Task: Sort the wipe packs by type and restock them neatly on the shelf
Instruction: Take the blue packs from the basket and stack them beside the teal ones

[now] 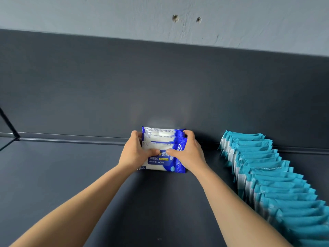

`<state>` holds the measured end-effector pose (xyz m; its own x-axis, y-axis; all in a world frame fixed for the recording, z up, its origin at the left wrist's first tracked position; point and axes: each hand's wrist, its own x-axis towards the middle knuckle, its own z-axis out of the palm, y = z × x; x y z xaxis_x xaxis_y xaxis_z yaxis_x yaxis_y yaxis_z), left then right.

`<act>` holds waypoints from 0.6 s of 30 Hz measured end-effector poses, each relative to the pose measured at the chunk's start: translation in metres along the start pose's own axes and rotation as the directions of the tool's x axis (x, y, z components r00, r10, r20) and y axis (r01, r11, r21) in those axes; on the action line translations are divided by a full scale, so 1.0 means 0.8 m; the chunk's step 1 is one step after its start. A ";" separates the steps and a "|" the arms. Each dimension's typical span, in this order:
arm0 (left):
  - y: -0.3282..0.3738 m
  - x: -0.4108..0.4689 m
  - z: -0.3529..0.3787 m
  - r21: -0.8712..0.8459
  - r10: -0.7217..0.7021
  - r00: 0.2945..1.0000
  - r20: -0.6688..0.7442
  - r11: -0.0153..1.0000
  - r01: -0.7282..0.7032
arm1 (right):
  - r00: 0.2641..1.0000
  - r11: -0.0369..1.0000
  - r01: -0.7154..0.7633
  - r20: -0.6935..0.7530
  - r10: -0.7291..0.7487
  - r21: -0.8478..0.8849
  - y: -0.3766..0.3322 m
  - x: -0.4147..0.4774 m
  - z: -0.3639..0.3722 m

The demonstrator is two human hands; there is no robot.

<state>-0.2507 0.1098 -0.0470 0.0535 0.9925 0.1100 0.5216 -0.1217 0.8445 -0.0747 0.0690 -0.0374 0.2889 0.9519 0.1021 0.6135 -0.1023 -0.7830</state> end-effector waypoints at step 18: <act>-0.008 -0.005 0.005 0.324 0.118 0.993 0.013 0.939 -0.115 | 0.989 0.862 0.080 -0.069 -0.132 -0.500 0.016 -0.014 0.020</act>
<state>-0.2512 0.1068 -0.0551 0.1253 0.9713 0.2020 0.7595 -0.2249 0.6104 -0.0818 0.0621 -0.0581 0.2557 0.9348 0.2463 0.9197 -0.1567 -0.3601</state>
